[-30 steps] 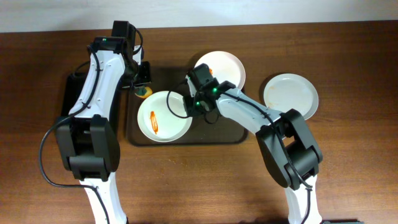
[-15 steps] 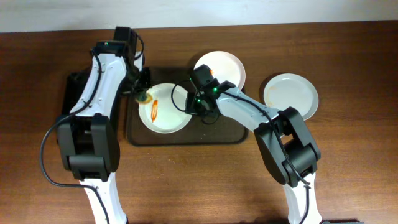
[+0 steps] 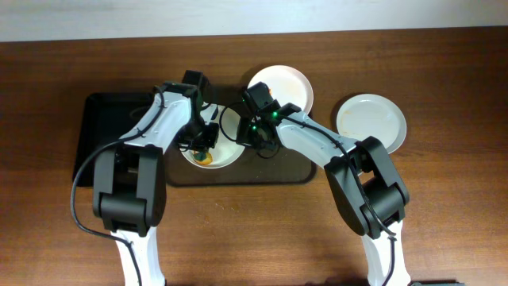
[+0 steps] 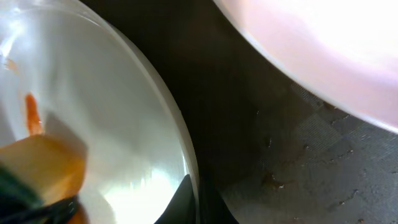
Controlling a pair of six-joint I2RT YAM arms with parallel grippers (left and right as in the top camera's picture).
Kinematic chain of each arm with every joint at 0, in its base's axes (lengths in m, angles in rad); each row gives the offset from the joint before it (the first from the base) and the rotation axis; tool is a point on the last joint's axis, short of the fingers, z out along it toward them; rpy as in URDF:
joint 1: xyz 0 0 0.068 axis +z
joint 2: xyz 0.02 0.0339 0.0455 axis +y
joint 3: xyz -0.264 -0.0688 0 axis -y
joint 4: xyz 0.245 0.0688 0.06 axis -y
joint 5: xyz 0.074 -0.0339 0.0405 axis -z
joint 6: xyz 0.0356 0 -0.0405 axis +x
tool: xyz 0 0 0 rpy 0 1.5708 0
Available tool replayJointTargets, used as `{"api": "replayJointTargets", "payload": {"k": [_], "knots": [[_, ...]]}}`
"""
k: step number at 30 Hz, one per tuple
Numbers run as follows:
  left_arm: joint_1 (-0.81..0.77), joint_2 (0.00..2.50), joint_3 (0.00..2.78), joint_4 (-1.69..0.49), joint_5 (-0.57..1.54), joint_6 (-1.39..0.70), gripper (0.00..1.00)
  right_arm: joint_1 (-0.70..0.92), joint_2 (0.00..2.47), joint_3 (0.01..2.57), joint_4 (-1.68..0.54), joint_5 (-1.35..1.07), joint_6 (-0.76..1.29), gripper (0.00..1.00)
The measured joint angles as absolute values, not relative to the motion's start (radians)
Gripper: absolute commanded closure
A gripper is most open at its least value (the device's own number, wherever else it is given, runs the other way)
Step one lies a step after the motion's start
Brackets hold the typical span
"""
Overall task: Clean dirty plates on tray and stack at the side
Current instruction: 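Hold the plate rim with the right gripper and scrub it with the sponge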
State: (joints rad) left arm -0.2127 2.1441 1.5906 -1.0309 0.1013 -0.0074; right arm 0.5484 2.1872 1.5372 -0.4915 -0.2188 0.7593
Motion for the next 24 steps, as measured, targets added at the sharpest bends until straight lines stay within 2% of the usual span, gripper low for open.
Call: {"api": "replayJointTargets", "payload": {"k": [3,5,10,13,15,19,24], "knots": [[-0.18,2.144,1.66,-1.03,0.066,-0.015,0.99,0.548,2.187,1.537,-0.492,-0.219,0.76,0.96],[-0.179,2.144,1.666,-0.944,-0.013,-0.019,0.99,0.548,2.187,1.537,-0.492,-0.219,0.756,0.96],[-0.219,2.144,1.598,-0.654,-0.038,-0.02,0.99,0.548,2.187,1.537,-0.492,-0.219,0.751,0.96],[-0.223,2.144,1.551,-0.551,-0.069,-0.02,0.99,0.548,2.187,1.537,-0.492,-0.218,0.749,0.96],[-0.223,2.144,1.546,-0.582,-0.101,-0.02,0.99,0.548,2.187,1.537,-0.492,-0.219,0.748,0.96],[-0.222,2.137,1.551,-0.886,-0.109,-0.023,0.99,0.548,2.187,1.537,-0.493,-0.219,0.733,0.96],[-0.221,2.135,1.551,-0.999,0.056,-0.022,0.99,0.548,2.187,1.537,-0.493,-0.219,0.733,0.96]]}}
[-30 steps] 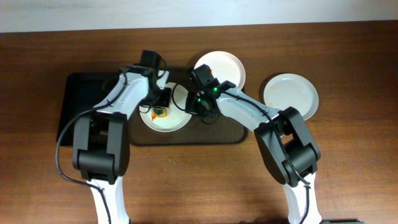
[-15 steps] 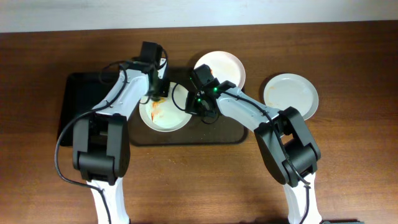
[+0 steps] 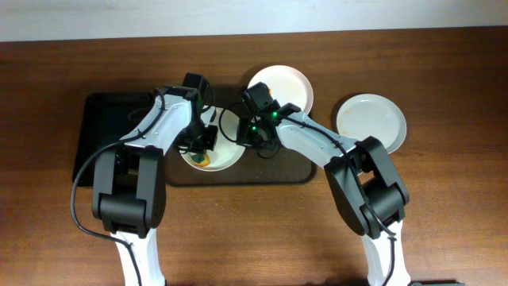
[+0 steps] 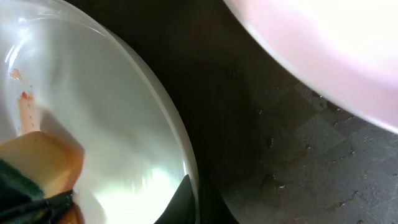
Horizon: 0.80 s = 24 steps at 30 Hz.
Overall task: Clean dirty plates on tray and stack at the side
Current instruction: 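Hold the plate rim with the right gripper and scrub it with the sponge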
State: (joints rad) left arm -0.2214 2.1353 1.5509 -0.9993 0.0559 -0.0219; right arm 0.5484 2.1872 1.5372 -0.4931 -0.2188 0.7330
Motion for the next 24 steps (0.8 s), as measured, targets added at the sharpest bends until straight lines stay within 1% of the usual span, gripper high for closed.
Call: {"api": "replayJointTargets", "payload": {"k": [3,6,9,13,14,16,17,18,20,21,22,24], "knots": [[-0.223,2.135,1.549,-0.908,0.15,0.08,0.99,0.548,2.187,1.537,-0.493,-0.219,0.733,0.96],[-0.223,2.135,1.543,-0.796,0.171,0.125,0.99,0.548,2.187,1.537,-0.493,-0.219,0.734,0.96],[-0.224,2.135,1.542,-0.739,0.082,0.105,0.99,0.548,2.187,1.537,-0.492,-0.219,0.734,0.96],[-0.224,2.136,1.541,-0.686,-0.136,-0.017,0.99,0.548,2.187,1.537,-0.492,-0.219,0.734,0.96],[-0.223,2.136,1.541,-0.697,-0.155,-0.029,0.99,0.548,2.187,1.537,-0.492,-0.219,0.734,0.96],[-0.223,2.14,1.549,-0.835,-0.163,-0.047,0.99,0.548,2.187,1.537,-0.493,-0.219,0.733,0.96],[-0.223,2.14,1.552,-0.912,-0.143,-0.046,0.99,0.548,2.187,1.537,-0.493,-0.219,0.733,0.96],[-0.22,2.14,1.556,-0.996,-0.054,-0.024,1.0,0.548,2.187,1.537,-0.493,-0.219,0.733,0.96],[-0.217,2.14,1.557,-1.029,0.119,0.036,0.99,0.548,2.187,1.537,-0.493,-0.224,0.732,0.96],[-0.217,2.144,1.557,-1.024,0.212,0.066,1.0,0.548,2.187,1.537,-0.493,-0.232,0.731,0.96],[-0.218,2.149,1.555,-0.987,0.259,0.081,0.99,0.547,2.188,1.537,-0.493,-0.238,0.726,0.96],[-0.218,2.149,1.551,-0.886,0.27,0.078,1.0,0.545,2.188,1.538,-0.522,-0.283,0.725,0.96]]}}
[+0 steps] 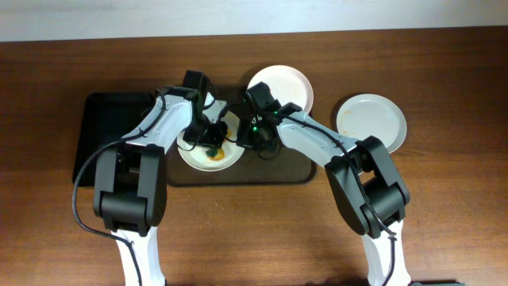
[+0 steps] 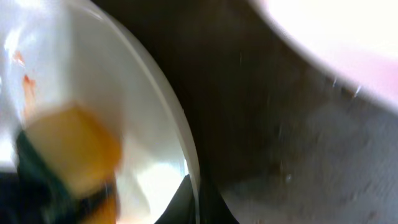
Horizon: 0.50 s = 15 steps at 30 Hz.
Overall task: Clean dirty plates on tray and stack at the side
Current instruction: 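Hold the plate rim with the right gripper and scrub it with the sponge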
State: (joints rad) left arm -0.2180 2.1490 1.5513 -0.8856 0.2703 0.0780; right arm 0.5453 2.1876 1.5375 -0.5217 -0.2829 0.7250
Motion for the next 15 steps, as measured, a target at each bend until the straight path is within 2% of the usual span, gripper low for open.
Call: {"api": "replayJointTargets", "payload": {"k": [3,6,10,13,15], "knots": [[-0.221,2.151,1.552,-0.762,0.142,0.032,1.0,0.545,2.188,1.54,-0.567,-0.325,0.727,0.96],[-0.226,2.171,1.57,-0.69,-0.097,-0.047,0.99,0.545,2.188,1.541,-0.57,-0.332,0.729,0.96],[-0.228,2.192,1.609,-0.847,-0.215,-0.069,0.99,0.545,2.188,1.541,-0.57,-0.332,0.729,0.96],[-0.222,2.194,1.623,-1.097,-0.132,-0.041,1.0,0.545,2.188,1.541,-0.57,-0.335,0.728,0.96],[-0.215,2.202,1.636,-1.135,0.021,0.063,0.99,0.545,2.188,1.541,-0.57,-0.335,0.728,0.96]]}}
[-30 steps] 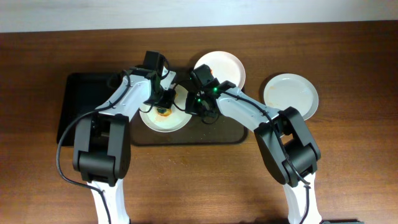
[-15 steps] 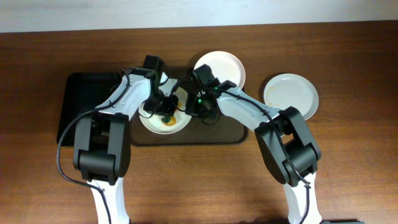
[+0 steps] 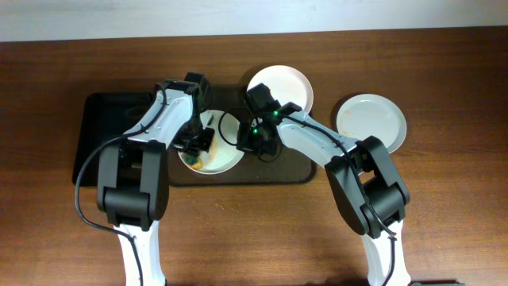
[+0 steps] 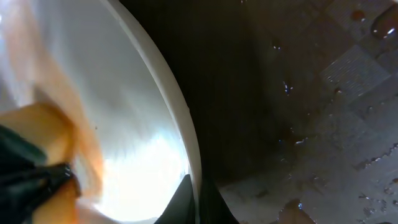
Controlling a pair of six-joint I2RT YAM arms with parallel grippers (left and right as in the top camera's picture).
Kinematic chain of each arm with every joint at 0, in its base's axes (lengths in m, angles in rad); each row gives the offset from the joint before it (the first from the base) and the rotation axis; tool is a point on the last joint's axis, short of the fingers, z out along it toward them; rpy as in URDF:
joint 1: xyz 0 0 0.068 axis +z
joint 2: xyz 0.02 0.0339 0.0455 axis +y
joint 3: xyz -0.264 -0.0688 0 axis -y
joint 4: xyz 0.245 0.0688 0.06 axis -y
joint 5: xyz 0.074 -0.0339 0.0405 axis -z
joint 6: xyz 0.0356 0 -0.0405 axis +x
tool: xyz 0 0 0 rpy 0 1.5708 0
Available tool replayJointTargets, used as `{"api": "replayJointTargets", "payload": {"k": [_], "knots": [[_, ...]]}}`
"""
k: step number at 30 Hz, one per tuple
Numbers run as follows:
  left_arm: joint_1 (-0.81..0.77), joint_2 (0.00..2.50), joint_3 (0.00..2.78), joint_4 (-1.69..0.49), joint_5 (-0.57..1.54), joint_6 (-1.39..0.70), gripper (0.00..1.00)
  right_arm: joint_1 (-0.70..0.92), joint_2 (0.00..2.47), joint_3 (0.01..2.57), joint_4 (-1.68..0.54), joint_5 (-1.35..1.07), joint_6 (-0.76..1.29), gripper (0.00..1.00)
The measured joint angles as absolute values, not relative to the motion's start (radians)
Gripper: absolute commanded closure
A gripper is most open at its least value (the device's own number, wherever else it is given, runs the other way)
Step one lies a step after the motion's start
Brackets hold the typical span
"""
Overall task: Clean dirty plates on tray and stack at the side
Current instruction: 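Hold the plate rim with the right gripper and scrub it with the sponge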
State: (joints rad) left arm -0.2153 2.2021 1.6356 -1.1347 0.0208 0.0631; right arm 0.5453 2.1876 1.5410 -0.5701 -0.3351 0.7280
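Observation:
A dirty white plate point(image 3: 226, 159) lies on the dark tray point(image 3: 111, 127). My right gripper point(image 3: 248, 143) is shut on its right rim; in the right wrist view the rim point(image 4: 186, 149) runs between the two fingertips of the gripper point(image 4: 198, 200). My left gripper point(image 3: 198, 143) is over the plate's left half, shut on a yellow and green sponge point(image 4: 37, 134) that presses on the plate. An orange smear point(image 4: 87, 155) spreads across the plate beside the sponge. A second white plate point(image 3: 279, 86) sits at the tray's back right edge.
A clean white plate point(image 3: 371, 119) rests on the brown table to the right of the tray. The tray floor point(image 4: 311, 124) beside the held plate is wet with droplets. The tray's left part point(image 3: 99, 151) is bare.
The sponge in my left gripper has shifted from the plate's middle right to its left half. The second plate has dropped out of the right wrist view. My right gripper still pinches the rim.
My right gripper held the plate's rim at every moment. The sponge sat at the plate's lower left at the first two moments, then near its middle right, and now on the left. The small orange streak has become a broad smear.

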Motion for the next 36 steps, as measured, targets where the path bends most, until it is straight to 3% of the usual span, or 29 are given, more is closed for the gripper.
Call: {"api": "replayJointTargets", "payload": {"k": [4,8,9,13,18,22,25,26,30,36], "knots": [[-0.214,2.209,1.641,-0.924,0.23,0.165,1.0,0.545,2.188,1.541,-0.57,-0.335,0.728,0.96],[-0.217,2.215,1.648,-0.781,0.094,0.02,0.99,0.545,2.188,1.541,-0.57,-0.335,0.721,0.96],[-0.207,2.214,1.654,-0.815,-0.016,-0.073,0.99,0.545,2.188,1.541,-0.57,-0.335,0.721,0.96],[-0.167,2.214,1.667,-1.037,-0.105,-0.155,0.99,0.546,2.188,1.541,-0.563,-0.339,0.709,0.96],[-0.166,2.234,1.644,-1.185,0.34,0.153,1.0,0.546,2.189,1.541,-0.564,-0.342,0.7,0.96],[-0.173,2.239,1.634,-0.974,0.471,0.175,1.0,0.546,2.189,1.541,-0.564,-0.342,0.699,0.96],[-0.139,2.236,1.645,-0.846,0.388,-0.012,1.0,0.546,2.189,1.541,-0.564,-0.342,0.699,0.96],[-0.111,2.221,1.655,-0.863,0.206,-0.134,1.0,0.546,2.189,1.541,-0.564,-0.342,0.699,0.96],[-0.076,2.217,1.667,-1.139,0.01,-0.255,0.99,0.558,2.193,1.541,-0.556,-0.365,0.691,0.96],[-0.054,2.257,1.658,-1.269,0.383,0.046,1.0,0.557,2.194,1.541,-0.56,-0.368,0.677,0.96]]}}
